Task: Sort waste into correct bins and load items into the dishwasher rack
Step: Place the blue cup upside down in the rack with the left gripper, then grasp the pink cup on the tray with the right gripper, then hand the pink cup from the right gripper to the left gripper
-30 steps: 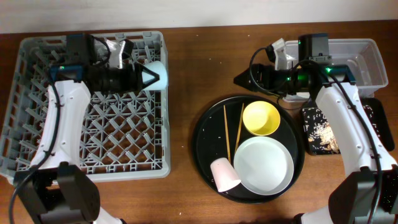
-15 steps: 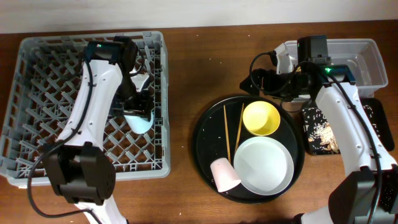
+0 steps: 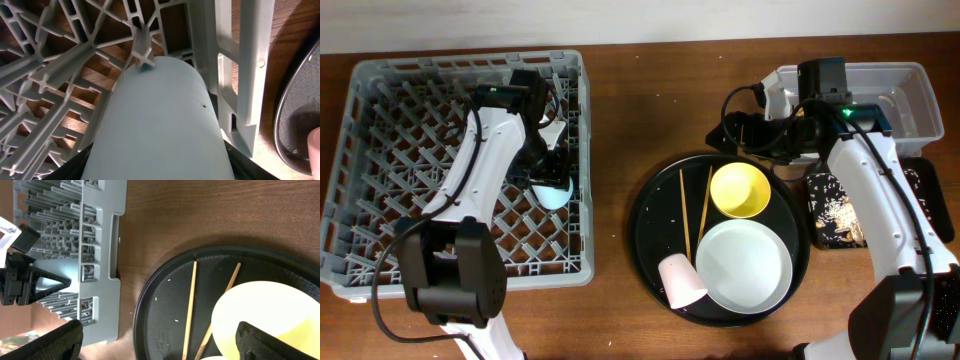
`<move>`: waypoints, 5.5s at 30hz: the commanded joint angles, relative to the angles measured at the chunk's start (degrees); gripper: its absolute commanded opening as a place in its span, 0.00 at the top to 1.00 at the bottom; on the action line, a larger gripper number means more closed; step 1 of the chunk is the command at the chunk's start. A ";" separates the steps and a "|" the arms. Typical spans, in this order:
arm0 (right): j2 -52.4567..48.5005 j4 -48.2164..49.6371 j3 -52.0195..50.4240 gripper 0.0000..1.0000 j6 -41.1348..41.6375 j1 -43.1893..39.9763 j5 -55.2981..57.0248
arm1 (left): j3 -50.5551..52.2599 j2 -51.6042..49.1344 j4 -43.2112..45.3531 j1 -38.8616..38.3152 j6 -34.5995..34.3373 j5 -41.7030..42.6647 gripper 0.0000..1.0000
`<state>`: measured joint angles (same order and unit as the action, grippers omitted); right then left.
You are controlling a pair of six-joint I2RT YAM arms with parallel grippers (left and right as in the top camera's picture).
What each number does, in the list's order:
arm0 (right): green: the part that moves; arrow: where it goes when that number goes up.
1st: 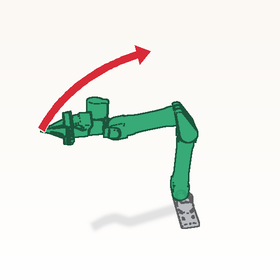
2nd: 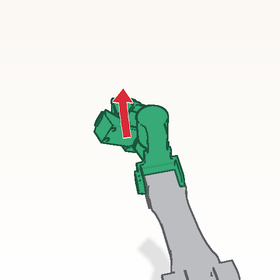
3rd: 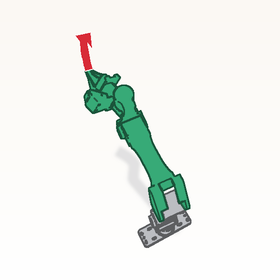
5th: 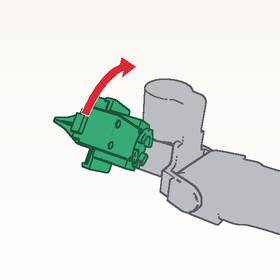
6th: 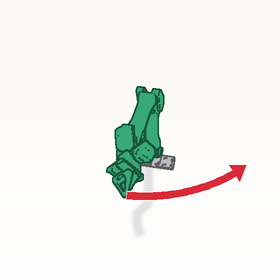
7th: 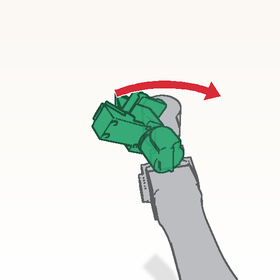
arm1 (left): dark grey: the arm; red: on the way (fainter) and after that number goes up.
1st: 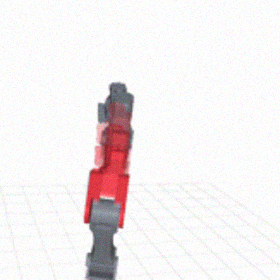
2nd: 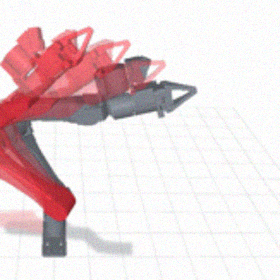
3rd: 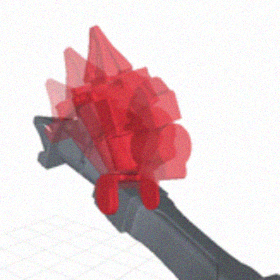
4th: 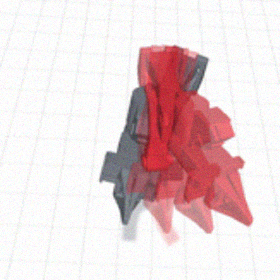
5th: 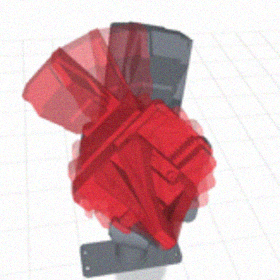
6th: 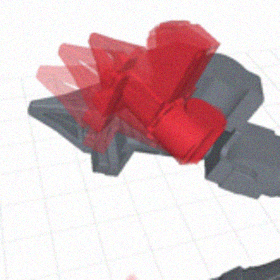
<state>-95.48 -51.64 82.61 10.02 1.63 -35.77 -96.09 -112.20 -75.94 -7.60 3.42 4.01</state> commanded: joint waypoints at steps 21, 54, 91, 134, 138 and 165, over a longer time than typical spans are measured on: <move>22.40 -14.60 -25.68 0.34 14.84 14.38 10.54 | -23.04 -0.61 -5.40 -0.96 -0.31 10.21 0.13; 25.57 -13.29 -35.76 0.42 19.30 38.97 25.97 | -23.04 -0.61 -1.11 -5.16 -0.28 9.75 0.06; 9.94 15.54 -25.68 0.37 -1.66 23.37 17.90 | -23.04 -0.61 -0.83 -5.16 -0.31 9.75 0.05; -7.61 6.32 -11.56 0.24 -11.30 26.14 21.38 | -22.99 -0.61 1.11 -5.16 0.98 9.53 0.01; -9.68 7.93 -11.56 0.24 -11.37 26.49 21.57 | -22.99 -0.63 0.46 -5.16 0.98 9.53 0.01; -5.22 10.71 9.29 0.96 -11.47 4.17 -43.30 | -22.99 -0.61 0.50 -1.42 14.49 61.27 0.01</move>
<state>-102.28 -45.01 91.35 -1.43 5.02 -62.28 -118.45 -112.86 -75.64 -10.31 10.15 42.19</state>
